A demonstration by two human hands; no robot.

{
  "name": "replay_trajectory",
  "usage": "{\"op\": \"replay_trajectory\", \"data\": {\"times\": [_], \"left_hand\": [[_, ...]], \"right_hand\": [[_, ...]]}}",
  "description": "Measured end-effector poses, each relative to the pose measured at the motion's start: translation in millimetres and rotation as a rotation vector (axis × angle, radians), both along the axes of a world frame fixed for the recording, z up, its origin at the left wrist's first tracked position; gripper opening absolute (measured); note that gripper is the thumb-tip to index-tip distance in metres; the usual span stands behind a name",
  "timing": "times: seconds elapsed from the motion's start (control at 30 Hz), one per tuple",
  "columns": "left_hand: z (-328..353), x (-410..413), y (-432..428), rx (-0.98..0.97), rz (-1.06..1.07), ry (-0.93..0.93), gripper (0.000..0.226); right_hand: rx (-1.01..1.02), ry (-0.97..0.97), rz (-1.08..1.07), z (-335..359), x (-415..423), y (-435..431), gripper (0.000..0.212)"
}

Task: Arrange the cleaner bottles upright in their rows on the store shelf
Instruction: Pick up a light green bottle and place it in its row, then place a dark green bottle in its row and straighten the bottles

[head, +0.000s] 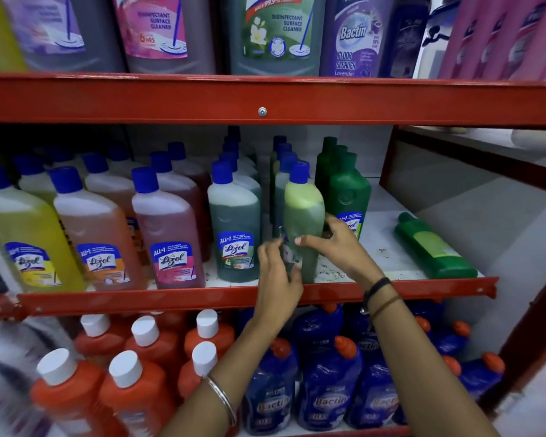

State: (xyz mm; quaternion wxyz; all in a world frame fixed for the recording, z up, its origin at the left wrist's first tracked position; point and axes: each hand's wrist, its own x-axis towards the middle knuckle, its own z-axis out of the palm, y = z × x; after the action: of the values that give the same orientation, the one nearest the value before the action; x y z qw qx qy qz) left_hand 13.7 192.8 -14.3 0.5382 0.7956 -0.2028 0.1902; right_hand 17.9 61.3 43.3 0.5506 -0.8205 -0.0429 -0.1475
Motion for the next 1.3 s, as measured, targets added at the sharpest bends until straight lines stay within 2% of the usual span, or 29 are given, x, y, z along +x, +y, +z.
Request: {"op": "replay_trajectory", "data": {"times": [0.07, 0.1, 0.23, 0.43, 0.5, 0.6, 0.67, 0.73, 0.8, 0.87, 0.93, 1.0, 1.1, 1.3], "left_hand": [[5, 4, -1, 0.044, -0.02, 0.107, 0.071], [6, 5, -2, 0.057, -0.021, 0.134, 0.076], [3, 6, -5, 0.109, 0.067, 0.05, 0.074], [0, 2, -8, 0.139, 0.066, 0.044, 0.076], [1, -3, -9, 0.135, 0.107, 0.013, 0.069], [10, -17, -19, 0.115, 0.205, -0.233, 0.047], [24, -24, -33, 0.102, 0.181, -0.375, 0.037], [37, -24, -55, 0.085, 0.104, -0.408, 0.031], [44, -22, -83, 0.04, -0.009, -0.343, 0.027], [42, -15, -114, 0.029, -0.101, -0.225, 0.026], [33, -4, -146, 0.068, -0.189, -0.062, 0.027], [23, 11, -179, 0.13, -0.249, 0.179, 0.028], [9, 29, -213, 0.145, -0.283, 0.558, 0.035], [9, 39, -259, 0.065, -0.306, 0.771, 0.063]], "right_hand": [[0.101, 0.035, 0.12, 1, 0, -5, 0.038], [0.071, 0.023, 0.126, 2, 0, -8, 0.037], [-0.237, -0.037, -0.002, 10, 5, -18, 0.035], [-0.271, -0.024, -0.015, 11, 4, -20, 0.032], [-0.331, -0.056, -0.051, 8, 2, -18, 0.036], [-0.36, -0.069, -0.1, 4, -7, -31, 0.046], [-0.315, -0.069, -0.153, 6, -15, -49, 0.047], [-0.305, -0.07, -0.26, 7, -21, -73, 0.043], [-0.294, -0.054, -0.418, 5, -25, -107, 0.039], [-0.376, 0.02, -0.552, -2, -27, -144, 0.035], [-0.494, 0.16, -0.649, -9, -28, -178, 0.037], [-0.542, 0.349, -0.72, -16, -26, -205, 0.049], [-0.484, 0.489, -0.631, -24, -20, -223, 0.063], [-0.166, 0.515, -0.532, -34, 1, -245, 0.059]]}}
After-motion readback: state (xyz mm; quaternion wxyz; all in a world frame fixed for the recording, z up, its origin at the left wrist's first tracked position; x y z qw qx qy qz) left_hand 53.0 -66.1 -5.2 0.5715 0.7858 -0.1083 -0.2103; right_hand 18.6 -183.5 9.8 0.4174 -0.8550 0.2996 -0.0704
